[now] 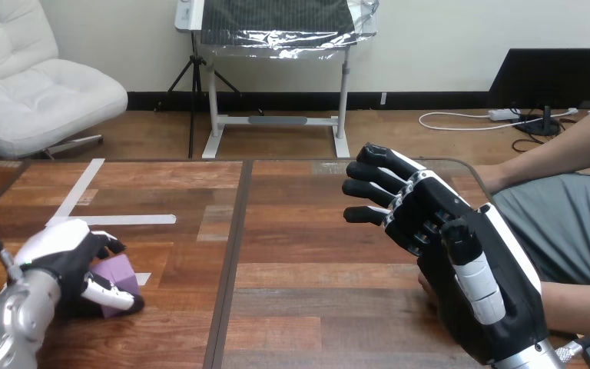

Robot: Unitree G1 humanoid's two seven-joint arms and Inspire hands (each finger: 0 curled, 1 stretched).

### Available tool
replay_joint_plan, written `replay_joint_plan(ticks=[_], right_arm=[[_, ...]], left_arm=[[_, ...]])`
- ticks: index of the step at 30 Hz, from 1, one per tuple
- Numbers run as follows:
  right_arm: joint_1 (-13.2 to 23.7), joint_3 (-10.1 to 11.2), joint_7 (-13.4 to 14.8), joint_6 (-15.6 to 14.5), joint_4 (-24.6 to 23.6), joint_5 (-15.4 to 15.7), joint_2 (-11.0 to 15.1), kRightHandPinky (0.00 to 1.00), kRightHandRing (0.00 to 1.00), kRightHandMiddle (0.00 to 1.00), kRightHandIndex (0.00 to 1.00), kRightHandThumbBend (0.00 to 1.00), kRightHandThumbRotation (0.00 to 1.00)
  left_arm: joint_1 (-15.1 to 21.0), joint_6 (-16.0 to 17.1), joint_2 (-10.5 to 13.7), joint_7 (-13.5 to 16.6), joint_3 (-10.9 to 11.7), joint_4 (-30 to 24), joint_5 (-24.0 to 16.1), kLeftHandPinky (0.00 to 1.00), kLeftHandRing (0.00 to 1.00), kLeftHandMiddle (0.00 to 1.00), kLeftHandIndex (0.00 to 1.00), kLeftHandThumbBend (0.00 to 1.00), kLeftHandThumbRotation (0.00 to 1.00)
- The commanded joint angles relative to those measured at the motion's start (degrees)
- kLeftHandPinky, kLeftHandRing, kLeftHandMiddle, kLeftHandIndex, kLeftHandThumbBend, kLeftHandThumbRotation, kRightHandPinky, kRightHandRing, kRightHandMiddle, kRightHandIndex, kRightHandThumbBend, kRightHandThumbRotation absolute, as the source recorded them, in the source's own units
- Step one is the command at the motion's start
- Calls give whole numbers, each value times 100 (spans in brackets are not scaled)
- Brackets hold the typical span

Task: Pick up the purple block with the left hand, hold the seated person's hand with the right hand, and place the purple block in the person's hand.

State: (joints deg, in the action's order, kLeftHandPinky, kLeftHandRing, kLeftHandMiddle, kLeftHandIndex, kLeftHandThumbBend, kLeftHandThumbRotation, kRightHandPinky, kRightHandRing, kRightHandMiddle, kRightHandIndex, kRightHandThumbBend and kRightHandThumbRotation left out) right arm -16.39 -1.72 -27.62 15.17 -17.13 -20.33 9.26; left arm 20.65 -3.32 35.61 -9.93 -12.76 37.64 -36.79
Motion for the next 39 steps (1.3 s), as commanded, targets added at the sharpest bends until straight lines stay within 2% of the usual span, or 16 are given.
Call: replay_joint_plan(ticks=[1,13,19,27,33,39], right_arm=[[273,51,19,55,-252,-28,29,75,83,83,84,89,80],[276,59,17,79,-231,-21,33,75,83,84,85,89,81],[275,62,17,76,-226,-24,33,75,83,84,85,90,81],[268,60,25,49,-233,-29,32,75,83,83,84,90,80],[284,56,7,9,-216,-69,35,76,83,83,84,91,80],[317,62,6,40,-161,-19,41,76,83,84,85,91,80]], left_arm=[[415,-134,70,92,-150,-87,-170,61,80,80,78,75,18],[468,-182,39,322,-280,29,-335,56,67,71,70,69,4],[424,-234,-2,483,-242,-8,-285,44,54,61,64,68,1],[349,-236,-46,758,-184,-57,-235,21,28,39,55,68,0],[287,-126,-52,1010,-141,-76,-169,14,22,33,51,69,0],[228,-222,-54,1022,-112,-232,-124,13,21,32,49,69,0]])
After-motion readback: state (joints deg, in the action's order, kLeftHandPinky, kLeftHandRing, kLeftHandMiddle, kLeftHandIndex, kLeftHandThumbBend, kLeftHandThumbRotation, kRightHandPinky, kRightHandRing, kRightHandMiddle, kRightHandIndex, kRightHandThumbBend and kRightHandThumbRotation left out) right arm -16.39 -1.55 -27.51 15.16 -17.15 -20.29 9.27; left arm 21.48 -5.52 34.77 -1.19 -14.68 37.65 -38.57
